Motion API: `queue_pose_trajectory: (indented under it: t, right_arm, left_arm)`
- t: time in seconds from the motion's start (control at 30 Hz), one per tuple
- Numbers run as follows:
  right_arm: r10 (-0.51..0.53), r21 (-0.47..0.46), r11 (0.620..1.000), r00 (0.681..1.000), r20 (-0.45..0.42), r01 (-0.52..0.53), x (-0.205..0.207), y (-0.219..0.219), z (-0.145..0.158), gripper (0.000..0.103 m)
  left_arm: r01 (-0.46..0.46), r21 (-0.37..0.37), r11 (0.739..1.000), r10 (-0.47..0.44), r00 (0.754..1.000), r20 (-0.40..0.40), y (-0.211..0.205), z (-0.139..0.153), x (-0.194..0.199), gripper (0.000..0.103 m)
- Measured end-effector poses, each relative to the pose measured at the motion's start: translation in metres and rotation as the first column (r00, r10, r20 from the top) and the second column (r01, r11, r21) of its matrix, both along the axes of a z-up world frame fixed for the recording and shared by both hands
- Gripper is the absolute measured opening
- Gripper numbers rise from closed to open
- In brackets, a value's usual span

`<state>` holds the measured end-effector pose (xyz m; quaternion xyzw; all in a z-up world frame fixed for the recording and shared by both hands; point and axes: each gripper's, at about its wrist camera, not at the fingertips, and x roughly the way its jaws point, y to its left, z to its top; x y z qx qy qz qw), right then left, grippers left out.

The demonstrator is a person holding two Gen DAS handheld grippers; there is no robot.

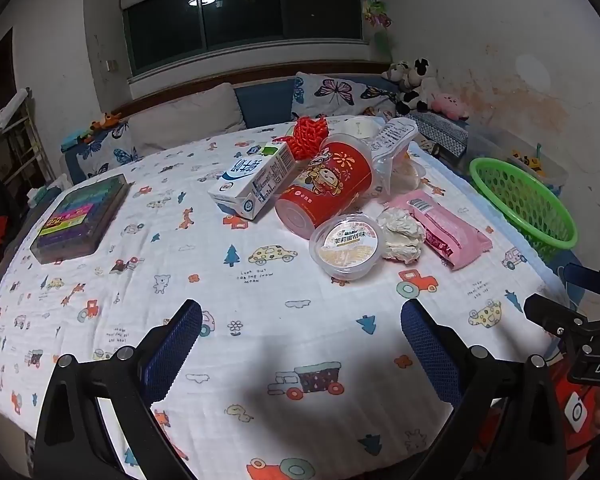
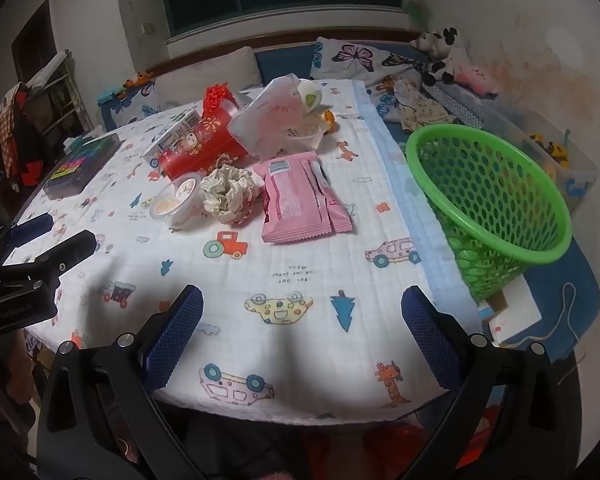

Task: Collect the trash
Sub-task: 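Move both tools toward the trash items on the bed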

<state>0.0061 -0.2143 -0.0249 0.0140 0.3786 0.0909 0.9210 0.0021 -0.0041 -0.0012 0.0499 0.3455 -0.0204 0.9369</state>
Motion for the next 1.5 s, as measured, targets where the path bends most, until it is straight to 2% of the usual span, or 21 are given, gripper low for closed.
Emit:
queue_pose_trajectory:
  t: [1.5]
  right_arm:
    - [0.009,-0.003,1.0,1.0,-0.022,-0.009,0.018,0.001,-0.008,0.099]
  left_arm:
    - [-0.007,-0.019,1.0,0.007,0.999,-0.032,0.004,-0.01,0.017,0.097]
